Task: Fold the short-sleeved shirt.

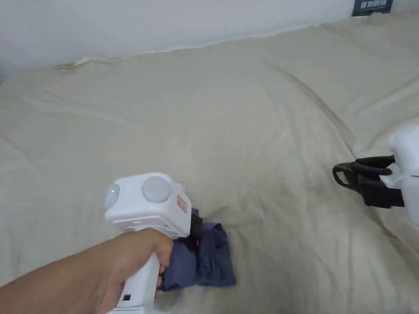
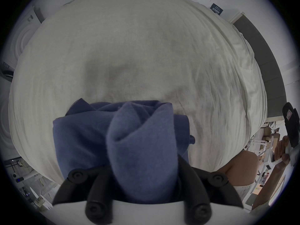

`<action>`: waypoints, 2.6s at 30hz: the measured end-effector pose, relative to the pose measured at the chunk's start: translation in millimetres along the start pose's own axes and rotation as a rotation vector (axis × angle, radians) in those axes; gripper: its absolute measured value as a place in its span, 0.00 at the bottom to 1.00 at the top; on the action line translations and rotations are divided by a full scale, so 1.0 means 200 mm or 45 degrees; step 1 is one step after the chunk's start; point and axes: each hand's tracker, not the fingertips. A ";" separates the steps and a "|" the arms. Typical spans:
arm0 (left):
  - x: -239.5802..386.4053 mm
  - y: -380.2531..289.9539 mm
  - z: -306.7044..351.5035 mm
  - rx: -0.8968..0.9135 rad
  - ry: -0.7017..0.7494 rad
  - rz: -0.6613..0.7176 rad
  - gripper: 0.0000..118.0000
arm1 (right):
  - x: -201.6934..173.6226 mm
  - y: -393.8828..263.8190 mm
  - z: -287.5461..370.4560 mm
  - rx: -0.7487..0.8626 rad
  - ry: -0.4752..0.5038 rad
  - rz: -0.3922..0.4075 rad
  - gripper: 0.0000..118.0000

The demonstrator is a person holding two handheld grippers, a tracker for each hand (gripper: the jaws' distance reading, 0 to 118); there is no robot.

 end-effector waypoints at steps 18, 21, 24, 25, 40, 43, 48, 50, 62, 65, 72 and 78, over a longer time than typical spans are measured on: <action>-0.18 -0.04 0.28 0.051 -0.523 0.046 0.54 | 0.02 0.00 0.01 0.004 -0.002 -0.007 0.00; -0.20 -0.09 0.42 0.122 -0.597 -0.042 0.54 | 0.02 0.00 0.02 0.004 -0.002 -0.011 0.00; -0.24 -0.13 0.52 0.184 -0.670 -0.191 0.51 | 0.02 0.00 0.01 -0.001 -0.005 -0.006 0.00; -0.25 -0.14 0.52 0.190 -0.702 -0.204 0.40 | 0.02 0.00 0.01 0.001 -0.002 -0.008 0.00; -0.10 -0.08 -0.05 0.125 -0.701 -0.494 0.00 | 0.06 -0.04 -0.05 -0.054 -0.016 0.011 0.00; -0.03 -0.09 -0.13 0.110 -0.670 -0.539 0.00 | 0.08 -0.04 -0.07 -0.070 -0.014 0.004 0.00; 0.07 -0.10 -0.21 0.090 -0.611 -0.587 0.00 | 0.08 -0.02 -0.10 -0.094 -0.019 0.014 0.00; 0.07 -0.09 -0.16 0.109 -0.661 -0.565 0.00 | 0.07 -0.01 -0.10 -0.098 -0.016 0.018 0.00; -0.20 0.19 -0.23 0.064 -0.863 -0.224 0.00 | 0.04 -0.01 -0.14 -0.105 0.001 0.017 0.00; -0.12 0.23 -0.26 0.049 -0.851 -0.168 0.00 | 0.01 0.01 -0.15 -0.108 0.006 0.030 0.00; -0.15 0.16 0.10 0.182 -0.830 -0.237 0.00 | -0.19 0.13 -0.26 -0.069 0.115 0.045 0.00; -0.78 -0.16 0.25 0.251 -0.771 -0.081 0.00 | -0.62 0.12 -0.63 -0.158 0.347 0.111 0.00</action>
